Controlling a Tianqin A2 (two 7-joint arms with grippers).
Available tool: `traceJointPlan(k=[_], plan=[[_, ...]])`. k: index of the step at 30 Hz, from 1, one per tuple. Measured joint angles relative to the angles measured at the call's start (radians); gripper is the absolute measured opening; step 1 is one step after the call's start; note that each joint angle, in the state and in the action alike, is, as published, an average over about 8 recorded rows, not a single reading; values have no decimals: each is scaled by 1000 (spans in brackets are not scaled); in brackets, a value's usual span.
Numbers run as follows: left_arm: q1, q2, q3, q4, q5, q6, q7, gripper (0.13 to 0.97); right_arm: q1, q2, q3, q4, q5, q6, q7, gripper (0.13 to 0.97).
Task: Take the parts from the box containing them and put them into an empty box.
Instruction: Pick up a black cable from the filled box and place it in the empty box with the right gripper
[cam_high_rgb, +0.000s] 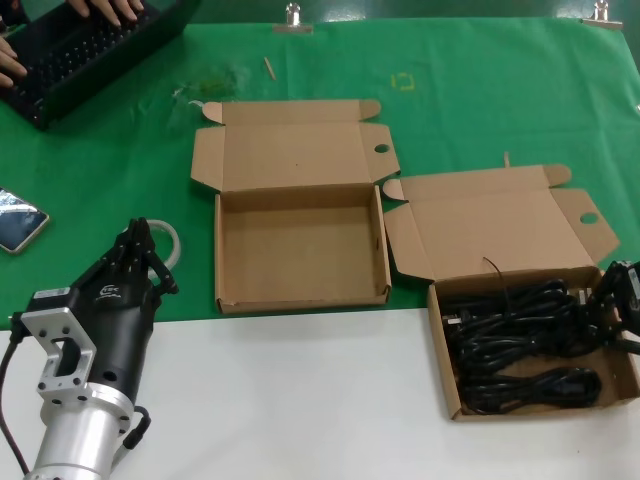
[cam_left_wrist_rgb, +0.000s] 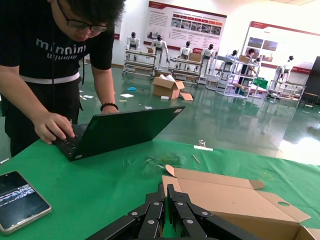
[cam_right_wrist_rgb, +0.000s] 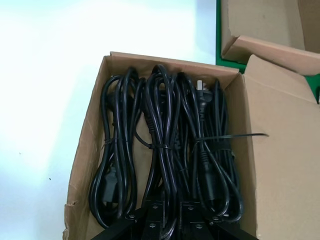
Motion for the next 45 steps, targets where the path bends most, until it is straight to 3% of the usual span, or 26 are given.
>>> traceJointPlan(k=[13,23,45], plan=[[0,0,0,0,0,0,0,156,-20,59,11,135,30,-87,52,173],[0,0,0,0,0,0,0,156,18,66,23,154,44,-125,71,173],[0,0,0,0,0,0,0,156,104,-133,9,113,35,-9,122,173]])
